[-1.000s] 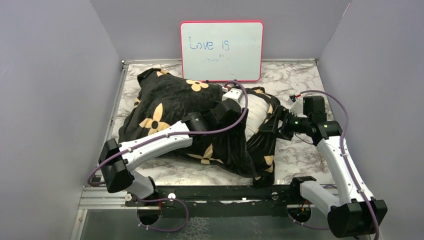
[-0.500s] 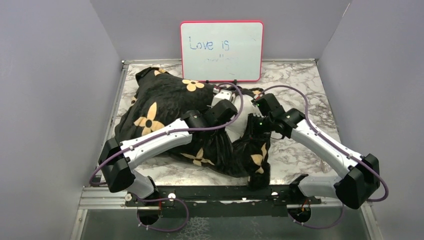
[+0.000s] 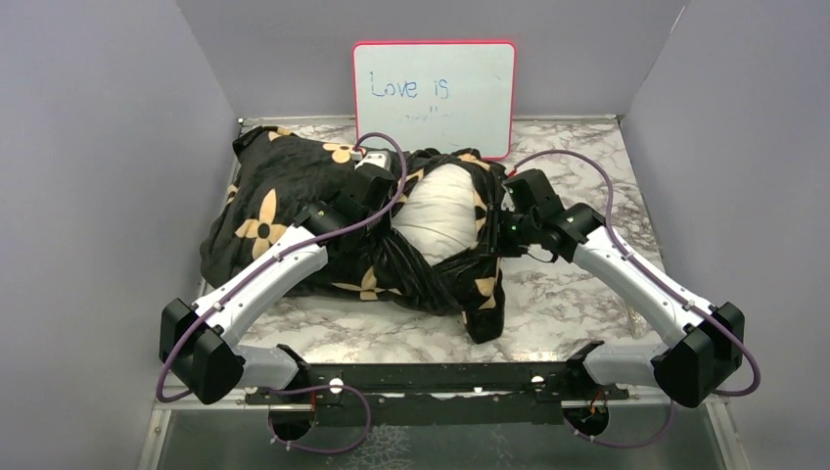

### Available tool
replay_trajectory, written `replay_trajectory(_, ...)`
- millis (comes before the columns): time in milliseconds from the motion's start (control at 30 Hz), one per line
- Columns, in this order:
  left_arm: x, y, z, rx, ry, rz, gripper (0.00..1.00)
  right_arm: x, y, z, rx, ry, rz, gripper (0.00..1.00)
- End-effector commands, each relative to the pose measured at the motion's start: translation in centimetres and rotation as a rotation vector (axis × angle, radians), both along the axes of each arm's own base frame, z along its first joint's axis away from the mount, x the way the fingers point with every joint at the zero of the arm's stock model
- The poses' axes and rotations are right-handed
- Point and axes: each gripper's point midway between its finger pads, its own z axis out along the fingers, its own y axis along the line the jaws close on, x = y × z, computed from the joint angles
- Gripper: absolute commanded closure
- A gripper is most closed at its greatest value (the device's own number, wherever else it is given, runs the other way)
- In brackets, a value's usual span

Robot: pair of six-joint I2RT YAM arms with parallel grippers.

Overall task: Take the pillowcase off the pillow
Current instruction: Remove the pillow from the pillowcase.

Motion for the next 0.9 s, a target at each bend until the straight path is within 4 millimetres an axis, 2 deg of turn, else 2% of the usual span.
replay_trajectory(0, -1.2, 0.0, -1.4, -0.014, 0.07, -0.057, 1.0, -3.2, 4.5, 3.2, 0.265, 0.074, 0.255, 0.6)
replay_trajectory(67, -1.4, -0.6, -1.1, -0.049, 0.069, -0.079, 1.0, -4.3, 5.7, 4.2, 0.355, 0.097, 0.292, 0.51)
replay_trajectory(100, -1.6, -1.0, -0.9, -0.065, 0.07, -0.095, 0.97, -4.5, 5.8, 4.3, 0.362, 0.097, 0.293, 0.43)
replay_trajectory(167, -2.0, -1.7, -0.3, -0.095, 0.066, -0.138, 0.8, -4.6, 5.6, 3.5, 0.333, 0.104, 0.28, 0.33)
replay_trajectory(200, -2.2, -1.9, 0.0, -0.106, 0.063, -0.159, 0.71, -4.6, 5.5, 2.8, 0.313, 0.119, 0.279, 0.32)
replay_trajectory(267, -2.5, -2.2, 0.8, -0.125, 0.052, -0.181, 0.45, -4.6, 5.3, 1.6, 0.281, 0.152, 0.268, 0.33)
replay_trajectory(300, -2.7, -2.2, 1.3, -0.136, 0.045, -0.187, 0.34, -4.4, 5.2, 1.0, 0.269, 0.162, 0.248, 0.36)
replay_trajectory(367, -3.1, -2.1, 2.5, -0.156, 0.032, -0.193, 0.23, -4.0, 4.7, -0.1, 0.242, 0.174, 0.19, 0.47)
replay_trajectory(500, -4.5, -1.0, 4.3, -0.173, 0.03, -0.172, 0.16, -3.5, 4.2, -1.3, 0.225, 0.171, 0.117, 0.72)
replay_trajectory(600, -6.6, -0.8, 4.8, -0.216, 0.067, -0.199, 0.15, -3.1, 4.0, -1.5, 0.228, 0.149, 0.09, 0.75)
replay_trajectory(767, -11.2, -3.3, 3.1, -0.325, 0.206, -0.305, 0.17, -2.6, 4.7, -1.2, 0.269, 0.127, 0.091, 0.81)
replay_trajectory(867, -13.0, -6.3, 3.1, -0.372, 0.198, -0.338, 0.18, -2.4, 5.2, -1.1, 0.281, 0.132, 0.1, 0.82)
